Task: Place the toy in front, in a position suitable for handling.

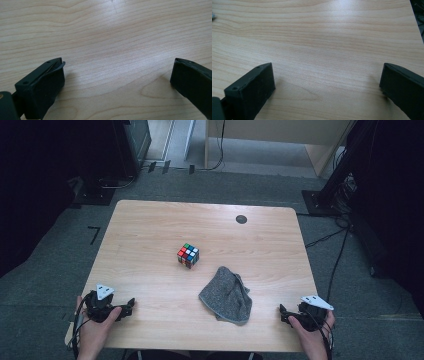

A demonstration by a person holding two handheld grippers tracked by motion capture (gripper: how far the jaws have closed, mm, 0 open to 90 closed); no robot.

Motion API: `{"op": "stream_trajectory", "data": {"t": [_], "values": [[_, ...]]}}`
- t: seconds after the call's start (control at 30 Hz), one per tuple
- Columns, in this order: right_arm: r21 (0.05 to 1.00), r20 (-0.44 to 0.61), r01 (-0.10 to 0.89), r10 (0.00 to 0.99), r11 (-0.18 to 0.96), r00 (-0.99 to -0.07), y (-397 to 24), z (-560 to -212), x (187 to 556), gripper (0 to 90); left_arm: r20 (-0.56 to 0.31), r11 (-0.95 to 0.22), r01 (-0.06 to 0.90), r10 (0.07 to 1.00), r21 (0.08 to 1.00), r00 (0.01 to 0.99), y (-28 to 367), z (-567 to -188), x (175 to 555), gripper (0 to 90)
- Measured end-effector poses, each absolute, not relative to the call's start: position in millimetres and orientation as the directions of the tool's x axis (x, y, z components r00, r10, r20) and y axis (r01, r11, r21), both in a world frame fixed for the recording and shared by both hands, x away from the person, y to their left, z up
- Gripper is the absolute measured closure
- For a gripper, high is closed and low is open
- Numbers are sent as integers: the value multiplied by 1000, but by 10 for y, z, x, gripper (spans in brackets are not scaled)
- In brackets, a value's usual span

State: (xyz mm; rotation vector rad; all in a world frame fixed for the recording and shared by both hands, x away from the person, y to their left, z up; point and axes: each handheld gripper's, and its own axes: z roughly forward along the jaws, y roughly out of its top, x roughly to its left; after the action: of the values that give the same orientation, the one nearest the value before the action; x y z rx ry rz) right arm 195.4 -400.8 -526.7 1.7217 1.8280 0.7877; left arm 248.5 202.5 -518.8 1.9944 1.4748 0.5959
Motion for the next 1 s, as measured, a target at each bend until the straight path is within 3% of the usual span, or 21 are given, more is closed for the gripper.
{"op": "stream_trajectory", "data": {"t": [0.33, 0.57, 0.77, 0.93, 1.0], "values": [[707, 77, 707, 996, -27, -40, -3940, -5197, 1914, 22, 13, -218, 697, 958, 683, 286, 2021, -5189, 2500, 0], [788, 117, 616, 984, -10, -133, -3511, -4928, 1886, 52, 13, -222, 698, 956, 681, 292, 2021, -5186, 2497, 0], [826, 156, 563, 950, 26, -272, -2942, -4779, 1883, 55, 9, -224, 713, 956, 664, 292, 2008, -5166, 2501, 0], [834, 155, 549, 939, 42, -306, -2670, -4741, 1938, 73, -40, -195, 721, 955, 665, 295, 1969, -5140, 2529, 0], [837, 147, 545, 940, 48, -308, -2502, -4753, 1988, 131, -39, -202, 716, 951, 668, 305, 1909, -5122, 2547, 0]]}}
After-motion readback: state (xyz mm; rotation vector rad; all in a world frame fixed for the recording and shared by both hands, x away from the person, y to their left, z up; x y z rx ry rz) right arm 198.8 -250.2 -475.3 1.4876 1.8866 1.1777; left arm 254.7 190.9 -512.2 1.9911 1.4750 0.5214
